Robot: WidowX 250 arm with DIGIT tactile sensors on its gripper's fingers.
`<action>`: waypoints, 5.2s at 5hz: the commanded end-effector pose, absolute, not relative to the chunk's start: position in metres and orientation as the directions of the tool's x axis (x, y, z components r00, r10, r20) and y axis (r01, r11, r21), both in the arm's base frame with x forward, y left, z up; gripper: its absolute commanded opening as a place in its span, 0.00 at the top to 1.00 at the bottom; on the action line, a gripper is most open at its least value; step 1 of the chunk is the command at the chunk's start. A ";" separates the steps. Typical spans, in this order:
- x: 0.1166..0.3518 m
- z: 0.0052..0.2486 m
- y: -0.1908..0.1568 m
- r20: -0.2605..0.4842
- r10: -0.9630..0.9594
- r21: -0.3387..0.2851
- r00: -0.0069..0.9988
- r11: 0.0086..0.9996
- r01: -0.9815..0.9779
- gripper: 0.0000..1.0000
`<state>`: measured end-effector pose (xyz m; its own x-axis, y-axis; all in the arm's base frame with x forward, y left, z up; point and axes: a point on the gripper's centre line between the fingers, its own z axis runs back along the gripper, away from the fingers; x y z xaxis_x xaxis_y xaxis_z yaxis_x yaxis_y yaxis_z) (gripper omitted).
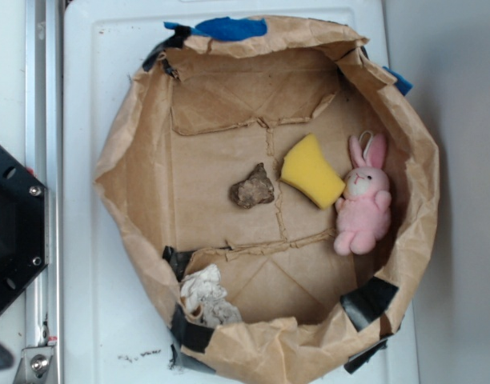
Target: Grab the pink bunny.
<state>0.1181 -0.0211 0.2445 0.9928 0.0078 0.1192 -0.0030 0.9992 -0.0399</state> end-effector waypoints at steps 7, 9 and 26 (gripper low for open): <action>0.217 0.214 -0.017 0.177 0.625 -0.292 0.760 0.771 -0.566 0.00; 0.217 0.214 -0.017 0.177 0.625 -0.292 0.760 0.771 -0.566 0.00; 0.290 0.083 0.001 0.011 0.875 -0.434 0.484 0.440 -0.786 0.00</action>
<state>0.2834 -0.0117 0.0713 0.5054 0.8626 -0.0233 -0.7964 0.4559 -0.3974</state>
